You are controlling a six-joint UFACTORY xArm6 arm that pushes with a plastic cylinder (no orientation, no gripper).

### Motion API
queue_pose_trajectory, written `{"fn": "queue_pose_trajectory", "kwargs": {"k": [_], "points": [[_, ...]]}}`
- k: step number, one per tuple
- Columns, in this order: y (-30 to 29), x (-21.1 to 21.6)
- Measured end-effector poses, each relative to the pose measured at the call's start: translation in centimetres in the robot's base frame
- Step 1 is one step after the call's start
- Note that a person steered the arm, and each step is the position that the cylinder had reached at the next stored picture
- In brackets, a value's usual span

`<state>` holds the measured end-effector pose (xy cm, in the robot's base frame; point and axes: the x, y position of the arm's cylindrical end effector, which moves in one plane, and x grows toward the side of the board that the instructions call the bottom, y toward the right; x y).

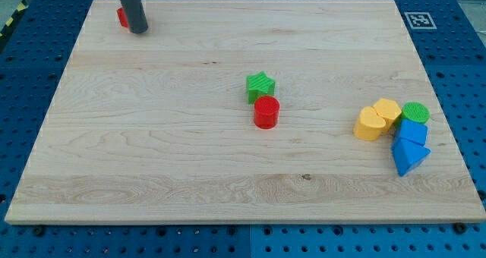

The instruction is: Slide the blue triangle to the yellow hexagon

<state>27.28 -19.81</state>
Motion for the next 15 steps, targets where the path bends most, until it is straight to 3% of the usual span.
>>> {"fn": "queue_pose_trajectory", "kwargs": {"k": [4,7,9,11,13,14,15], "points": [[-3.9,-1.7],[3.4,18.7],[4.4,20.1],[13.5,24.4],[31.0,34.1],[42.9,34.4],[49.0,33.6]]}}
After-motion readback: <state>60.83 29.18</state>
